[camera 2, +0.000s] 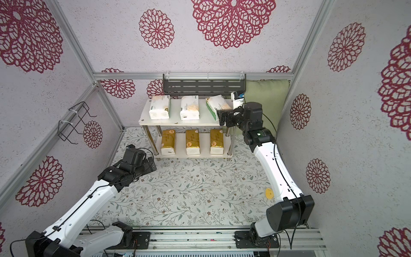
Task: Place the tissue boxes on the shelf by color
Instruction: Adjust the box of tissues on the shelf.
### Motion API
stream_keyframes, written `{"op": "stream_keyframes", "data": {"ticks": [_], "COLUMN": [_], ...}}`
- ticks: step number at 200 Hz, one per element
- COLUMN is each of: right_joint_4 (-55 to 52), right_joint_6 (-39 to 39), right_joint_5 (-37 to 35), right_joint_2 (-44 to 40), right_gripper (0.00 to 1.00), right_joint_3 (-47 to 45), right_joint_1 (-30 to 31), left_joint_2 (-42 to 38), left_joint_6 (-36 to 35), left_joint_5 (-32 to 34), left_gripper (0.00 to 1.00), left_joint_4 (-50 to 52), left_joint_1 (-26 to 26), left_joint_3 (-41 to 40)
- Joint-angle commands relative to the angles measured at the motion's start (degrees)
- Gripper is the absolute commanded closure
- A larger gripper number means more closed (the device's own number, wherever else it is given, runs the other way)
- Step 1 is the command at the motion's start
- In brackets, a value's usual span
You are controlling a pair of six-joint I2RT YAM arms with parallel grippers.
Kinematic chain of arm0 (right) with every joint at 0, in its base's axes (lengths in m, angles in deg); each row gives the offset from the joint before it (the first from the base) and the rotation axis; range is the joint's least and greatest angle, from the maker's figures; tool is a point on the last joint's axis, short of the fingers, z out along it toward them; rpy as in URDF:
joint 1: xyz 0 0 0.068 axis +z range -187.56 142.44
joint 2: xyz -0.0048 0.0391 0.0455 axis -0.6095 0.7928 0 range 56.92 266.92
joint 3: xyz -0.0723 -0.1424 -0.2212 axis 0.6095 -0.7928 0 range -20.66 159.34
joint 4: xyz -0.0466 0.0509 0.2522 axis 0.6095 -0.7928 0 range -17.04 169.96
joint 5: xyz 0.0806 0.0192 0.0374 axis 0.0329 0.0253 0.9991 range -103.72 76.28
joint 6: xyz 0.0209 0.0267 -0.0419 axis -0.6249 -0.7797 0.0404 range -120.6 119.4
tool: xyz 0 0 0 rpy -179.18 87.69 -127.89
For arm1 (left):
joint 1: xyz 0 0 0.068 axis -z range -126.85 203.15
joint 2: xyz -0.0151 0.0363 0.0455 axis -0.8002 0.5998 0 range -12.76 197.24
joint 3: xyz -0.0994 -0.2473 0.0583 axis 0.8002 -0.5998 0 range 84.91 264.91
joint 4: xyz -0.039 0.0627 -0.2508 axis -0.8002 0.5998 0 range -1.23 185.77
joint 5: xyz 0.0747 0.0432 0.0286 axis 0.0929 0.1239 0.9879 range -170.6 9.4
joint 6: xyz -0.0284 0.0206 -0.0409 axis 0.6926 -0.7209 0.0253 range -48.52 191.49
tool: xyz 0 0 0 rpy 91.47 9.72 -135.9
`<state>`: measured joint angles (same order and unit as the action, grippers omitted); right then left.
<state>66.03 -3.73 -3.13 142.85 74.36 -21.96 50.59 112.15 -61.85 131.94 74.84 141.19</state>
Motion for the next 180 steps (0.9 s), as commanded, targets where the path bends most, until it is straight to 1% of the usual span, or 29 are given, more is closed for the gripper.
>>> {"op": "stream_keyframes", "data": {"ticks": [1,103,152,180], "right_joint_4": [-0.03,-1.97,-0.97,-0.69], "right_joint_6": [-0.97,-1.48,-2.97,-3.33], "right_joint_5": [1.38,2.51,-0.94,-1.49], "right_joint_2": [0.68,2.48,2.66,3.01], "right_gripper": [0.02,0.07,0.09,0.09], "right_joint_3": [2.83,4.29,4.16,4.23], "right_joint_1": [0.54,2.36,3.33,3.39], "left_joint_2": [-0.78,-0.81,-1.45,-1.66], "left_joint_6": [-0.23,-0.24,-0.31,-0.32], "left_joint_5": [0.12,0.15,0.55,0.63], "left_gripper": [0.03,0.03,0.03,0.03], "left_joint_4": [-0.12,-0.21,-0.1,-0.03], "left_joint_1": [-0.32,-0.3,-0.32,-0.28], "left_joint_3": [-0.51,-0.73,-1.29,-1.43]}}
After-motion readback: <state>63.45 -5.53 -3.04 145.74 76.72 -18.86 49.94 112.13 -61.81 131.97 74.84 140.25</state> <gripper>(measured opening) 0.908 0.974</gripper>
